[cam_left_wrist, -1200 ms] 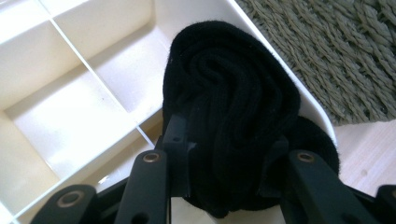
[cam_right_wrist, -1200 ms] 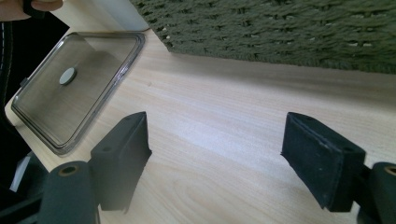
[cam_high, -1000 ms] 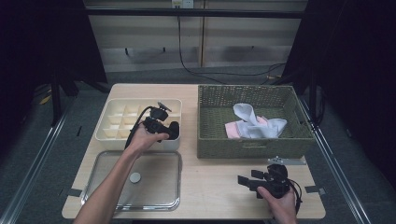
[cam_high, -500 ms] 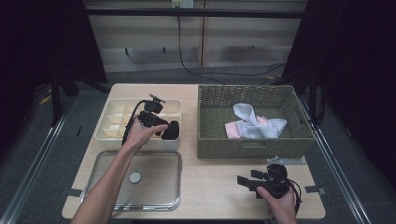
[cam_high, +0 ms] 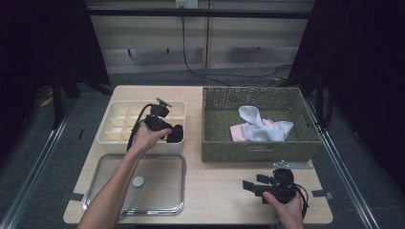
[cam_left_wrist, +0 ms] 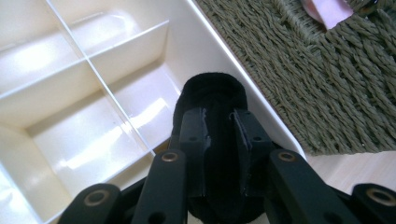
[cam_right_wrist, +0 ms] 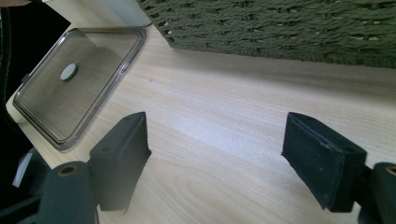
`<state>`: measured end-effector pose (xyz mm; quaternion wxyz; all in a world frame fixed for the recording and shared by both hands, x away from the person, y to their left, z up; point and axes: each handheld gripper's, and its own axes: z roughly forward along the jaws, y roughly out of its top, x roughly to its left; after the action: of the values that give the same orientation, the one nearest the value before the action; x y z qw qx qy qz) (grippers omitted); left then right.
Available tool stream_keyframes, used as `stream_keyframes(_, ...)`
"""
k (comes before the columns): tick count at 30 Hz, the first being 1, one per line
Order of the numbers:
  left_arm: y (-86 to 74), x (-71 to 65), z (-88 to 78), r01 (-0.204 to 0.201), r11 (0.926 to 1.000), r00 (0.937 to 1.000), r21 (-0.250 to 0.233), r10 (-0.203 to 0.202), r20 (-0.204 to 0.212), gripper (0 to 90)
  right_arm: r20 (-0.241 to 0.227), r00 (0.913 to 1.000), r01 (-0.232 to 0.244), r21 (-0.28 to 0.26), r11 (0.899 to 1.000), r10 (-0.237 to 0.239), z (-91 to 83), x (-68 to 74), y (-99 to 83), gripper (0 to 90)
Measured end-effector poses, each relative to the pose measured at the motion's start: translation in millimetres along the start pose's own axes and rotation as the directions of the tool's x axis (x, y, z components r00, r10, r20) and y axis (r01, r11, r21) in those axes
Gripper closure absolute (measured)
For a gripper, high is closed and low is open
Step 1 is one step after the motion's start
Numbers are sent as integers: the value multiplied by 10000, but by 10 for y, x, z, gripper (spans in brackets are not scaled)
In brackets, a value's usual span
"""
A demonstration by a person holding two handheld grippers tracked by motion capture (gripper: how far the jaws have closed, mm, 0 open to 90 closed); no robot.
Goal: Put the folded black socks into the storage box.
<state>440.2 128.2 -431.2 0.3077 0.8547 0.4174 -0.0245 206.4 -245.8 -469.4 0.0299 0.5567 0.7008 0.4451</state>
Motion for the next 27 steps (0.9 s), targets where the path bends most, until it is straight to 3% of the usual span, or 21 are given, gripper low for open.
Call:
stream_keyframes(4, -24, -28, 32, -158, 9998, 9997, 137, 160, -163, 760, -14, 10000, -16, 37, 10000, 16, 13, 4, 1, 222)
stream_keyframes(10, -106, -40, 119, -120, 9999, 9999, -29, 120, -88, 766, -10, 10000, 23, 27, 10000, -23, 15, 7, 1, 222)
stream_keyframes(13, -86, -48, 134, -225, 9995, 9997, 215, 227, -61, 767, -19, 10000, -6, 28, 10000, 6, 13, 7, 0, 222)
stream_keyframes(16, -69, -98, 162, -392, 9984, 9985, 395, 406, -368, 769, -2, 10000, -3, 41, 10000, 3, 19, 3, 1, 222)
stream_keyframes(18, -92, -63, 164, -184, 9995, 9998, 238, 186, -104, 769, -3, 10000, 9, 57, 10000, -9, 24, 0, 6, 222)
stream_keyframes(22, -126, -85, 169, -288, 9996, 9992, 34, 289, -264, 768, -15, 10000, 19, 79, 10000, -19, 36, 4, 7, 223)
stream_keyframes(24, -130, -35, 161, -114, 9999, 9999, 18, 114, 89, 768, -21, 10000, 50, 105, 9999, -50, 47, 6, 8, 222)
stream_keyframes(27, -128, -24, 134, -191, 9998, 9998, 40, 190, 95, 757, -62, 9999, 92, 68, 9999, -91, 44, 18, 9, 223)
